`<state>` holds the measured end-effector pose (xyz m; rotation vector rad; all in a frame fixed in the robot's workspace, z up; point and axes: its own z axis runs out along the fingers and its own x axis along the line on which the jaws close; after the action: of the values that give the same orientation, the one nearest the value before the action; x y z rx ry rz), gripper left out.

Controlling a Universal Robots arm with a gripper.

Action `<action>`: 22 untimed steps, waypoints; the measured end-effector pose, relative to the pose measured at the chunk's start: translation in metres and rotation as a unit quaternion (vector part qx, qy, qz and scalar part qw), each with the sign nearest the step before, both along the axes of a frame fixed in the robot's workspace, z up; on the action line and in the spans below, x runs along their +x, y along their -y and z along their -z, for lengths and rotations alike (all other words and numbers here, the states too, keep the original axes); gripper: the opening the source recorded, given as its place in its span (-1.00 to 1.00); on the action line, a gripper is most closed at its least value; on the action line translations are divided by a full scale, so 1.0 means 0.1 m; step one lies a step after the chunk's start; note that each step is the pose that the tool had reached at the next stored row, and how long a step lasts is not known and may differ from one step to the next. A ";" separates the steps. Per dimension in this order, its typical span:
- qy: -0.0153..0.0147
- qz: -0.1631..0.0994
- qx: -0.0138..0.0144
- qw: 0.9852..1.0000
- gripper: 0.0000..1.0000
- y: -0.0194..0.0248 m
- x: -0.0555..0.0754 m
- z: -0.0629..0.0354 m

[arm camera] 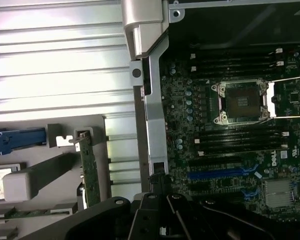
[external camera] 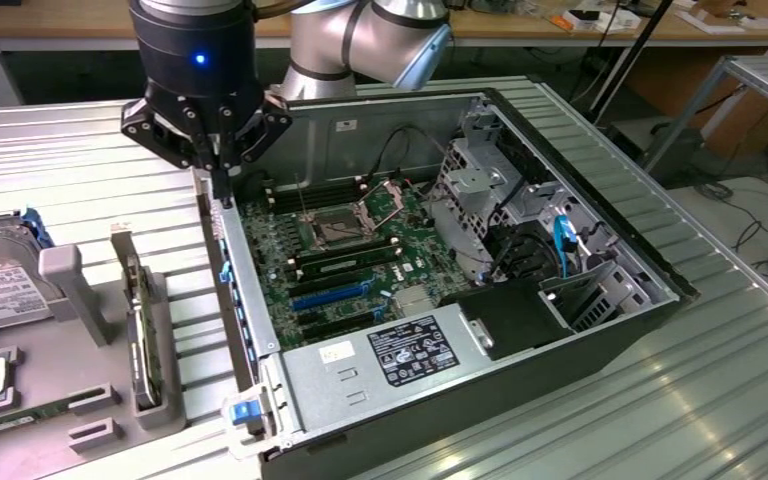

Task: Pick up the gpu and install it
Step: 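Reach for the gpu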

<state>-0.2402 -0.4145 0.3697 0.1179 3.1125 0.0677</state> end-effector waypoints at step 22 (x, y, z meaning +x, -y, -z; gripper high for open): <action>0.000 0.000 0.000 1.000 -0.79 0.102 -0.17 0.035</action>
<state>-0.2571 -0.4247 0.3662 0.1180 3.1125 0.0677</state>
